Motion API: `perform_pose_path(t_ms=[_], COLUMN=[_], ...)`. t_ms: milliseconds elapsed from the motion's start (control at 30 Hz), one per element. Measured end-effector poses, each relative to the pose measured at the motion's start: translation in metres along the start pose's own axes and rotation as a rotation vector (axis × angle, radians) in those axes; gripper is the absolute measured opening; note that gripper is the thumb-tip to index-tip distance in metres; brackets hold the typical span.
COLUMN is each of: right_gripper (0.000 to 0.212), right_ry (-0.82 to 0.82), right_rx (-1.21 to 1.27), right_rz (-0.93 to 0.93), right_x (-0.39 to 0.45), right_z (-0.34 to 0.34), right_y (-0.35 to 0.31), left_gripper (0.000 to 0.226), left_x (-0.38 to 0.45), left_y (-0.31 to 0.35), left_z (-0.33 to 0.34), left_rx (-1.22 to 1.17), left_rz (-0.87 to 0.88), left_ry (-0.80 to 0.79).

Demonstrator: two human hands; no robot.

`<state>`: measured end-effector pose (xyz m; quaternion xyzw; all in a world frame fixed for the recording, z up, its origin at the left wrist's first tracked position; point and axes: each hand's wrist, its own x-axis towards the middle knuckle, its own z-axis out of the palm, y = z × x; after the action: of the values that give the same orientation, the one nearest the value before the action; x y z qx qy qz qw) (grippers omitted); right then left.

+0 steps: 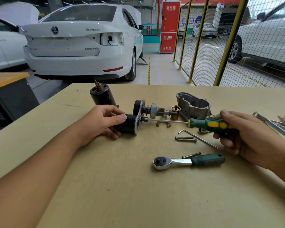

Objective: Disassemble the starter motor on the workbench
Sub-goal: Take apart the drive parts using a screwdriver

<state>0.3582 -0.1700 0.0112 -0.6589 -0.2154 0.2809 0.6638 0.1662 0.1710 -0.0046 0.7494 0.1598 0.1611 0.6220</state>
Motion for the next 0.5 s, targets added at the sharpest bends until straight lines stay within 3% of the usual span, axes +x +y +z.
perform_pose_path(t_ms=[100,167,400,500], right_gripper=[0.025,0.034,0.038,0.027], right_ry=[-0.023,-0.012,0.02,-0.008], right_rx=[0.075,0.122,-0.03,0.006], right_rz=[-0.055,-0.07,-0.001,-0.051], right_x=[0.0004,0.0006,-0.0005,0.0006], right_z=[-0.0009,-0.0008,0.0035,0.0006], right_y=[0.0015,0.0036,0.0006,0.0018], left_gripper=[0.038,0.036,0.03,0.03], left_x=[-0.0002,-0.0005,0.0003,0.0], left_y=[-0.0003,-0.0007,-0.0014,-0.0013], left_z=[-0.0001,-0.0005,-0.0013,-0.0008], left_rx=[-0.001,0.0,-0.001,0.0], left_rz=[0.001,0.002,0.003,0.001], left_ry=[-0.002,-0.002,-0.004,-0.004])
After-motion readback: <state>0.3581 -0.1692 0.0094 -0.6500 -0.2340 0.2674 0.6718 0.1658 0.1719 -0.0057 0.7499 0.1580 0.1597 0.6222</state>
